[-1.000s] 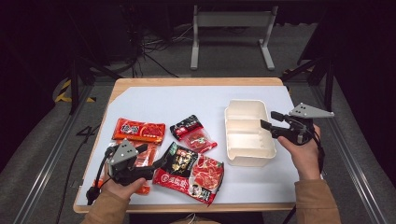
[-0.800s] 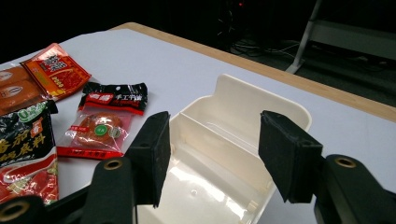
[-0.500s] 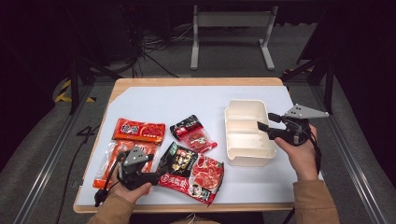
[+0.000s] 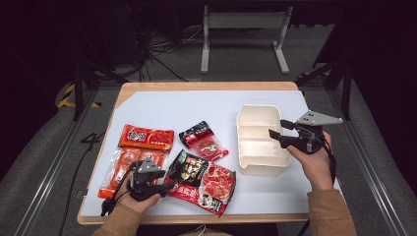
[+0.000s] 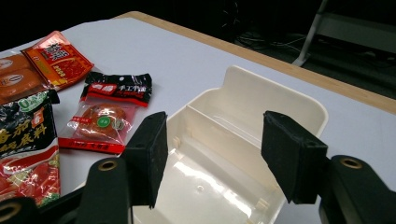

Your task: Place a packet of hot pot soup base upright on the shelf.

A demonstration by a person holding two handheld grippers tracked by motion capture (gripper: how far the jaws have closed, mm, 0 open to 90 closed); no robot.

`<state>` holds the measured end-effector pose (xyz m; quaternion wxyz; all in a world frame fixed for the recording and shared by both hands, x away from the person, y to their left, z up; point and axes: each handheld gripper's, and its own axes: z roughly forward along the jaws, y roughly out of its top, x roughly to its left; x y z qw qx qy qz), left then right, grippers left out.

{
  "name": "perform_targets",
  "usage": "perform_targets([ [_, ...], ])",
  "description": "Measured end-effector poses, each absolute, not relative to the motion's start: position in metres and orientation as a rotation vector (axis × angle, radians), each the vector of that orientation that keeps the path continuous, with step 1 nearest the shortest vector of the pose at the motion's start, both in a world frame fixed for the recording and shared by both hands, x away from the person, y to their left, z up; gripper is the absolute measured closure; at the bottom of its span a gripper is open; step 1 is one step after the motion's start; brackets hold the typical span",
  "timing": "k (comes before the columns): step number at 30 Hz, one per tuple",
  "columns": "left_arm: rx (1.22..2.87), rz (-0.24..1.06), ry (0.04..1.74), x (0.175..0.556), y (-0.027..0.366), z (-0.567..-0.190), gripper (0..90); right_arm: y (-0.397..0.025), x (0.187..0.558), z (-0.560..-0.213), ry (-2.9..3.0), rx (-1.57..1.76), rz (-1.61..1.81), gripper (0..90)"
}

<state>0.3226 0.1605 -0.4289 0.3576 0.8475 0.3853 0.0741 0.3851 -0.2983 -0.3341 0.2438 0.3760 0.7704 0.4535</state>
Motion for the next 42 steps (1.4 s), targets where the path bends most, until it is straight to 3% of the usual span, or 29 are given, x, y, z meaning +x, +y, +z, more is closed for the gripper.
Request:
perform_targets([
  [6, 2.185, 0.146, 1.024, 0.326, 0.16, -0.437, 40.2, -0.296, 0.386, -0.336, 2.116, 1.026, 1.231, 40.5],
  [15, 2.19, 0.106, 1.023, 0.329, 0.161, -0.438, 42.9, -0.295, 0.387, -0.338, 2.123, 1.023, 1.222, 39.9],
  [21, 2.171, 0.005, 1.021, 0.332, 0.163, -0.44, 54.8, -0.294, 0.387, -0.339, 2.126, 1.024, 1.22, 39.6],
  [33, 2.139, 0.026, 1.015, 0.328, 0.162, -0.44, 81.2, -0.291, 0.388, -0.34, 2.138, 1.017, 1.207, 39.1],
  [42, 2.04, 0.071, 1.025, 0.323, 0.166, -0.429, 87.1, -0.292, 0.387, -0.339, 2.13, 1.016, 1.206, 40.7],
])
